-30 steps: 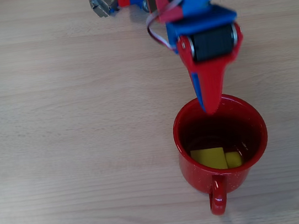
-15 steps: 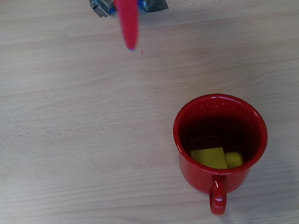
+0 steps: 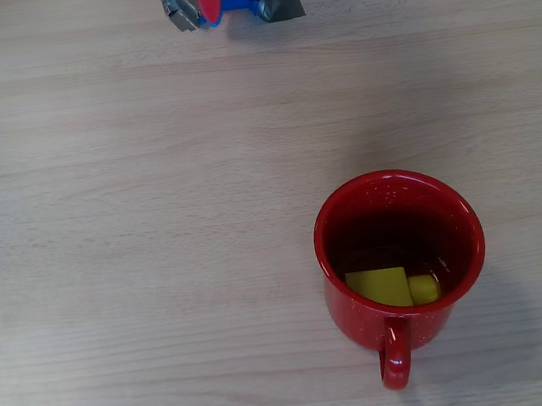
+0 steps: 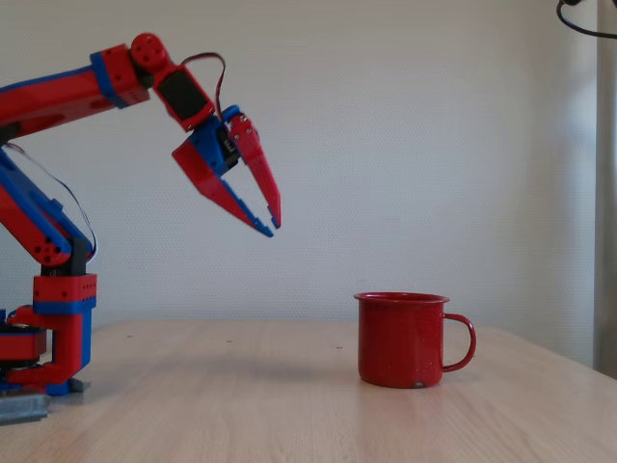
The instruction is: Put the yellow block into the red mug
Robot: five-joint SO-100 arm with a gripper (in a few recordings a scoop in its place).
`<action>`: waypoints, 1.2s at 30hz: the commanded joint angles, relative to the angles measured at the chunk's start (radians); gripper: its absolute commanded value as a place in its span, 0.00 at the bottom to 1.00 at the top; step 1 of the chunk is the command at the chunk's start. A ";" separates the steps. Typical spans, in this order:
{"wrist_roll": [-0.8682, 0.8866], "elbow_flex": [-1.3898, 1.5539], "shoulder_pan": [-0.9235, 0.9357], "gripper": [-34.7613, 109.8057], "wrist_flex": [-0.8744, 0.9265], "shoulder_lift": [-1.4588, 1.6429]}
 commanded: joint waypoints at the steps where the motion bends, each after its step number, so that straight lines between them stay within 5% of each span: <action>1: 0.008 0.098 0.017 0.24 -0.058 0.126; 15: -0.008 0.735 -0.043 0.24 -0.074 0.796; 36: 0.008 0.976 -0.064 0.24 -0.048 0.910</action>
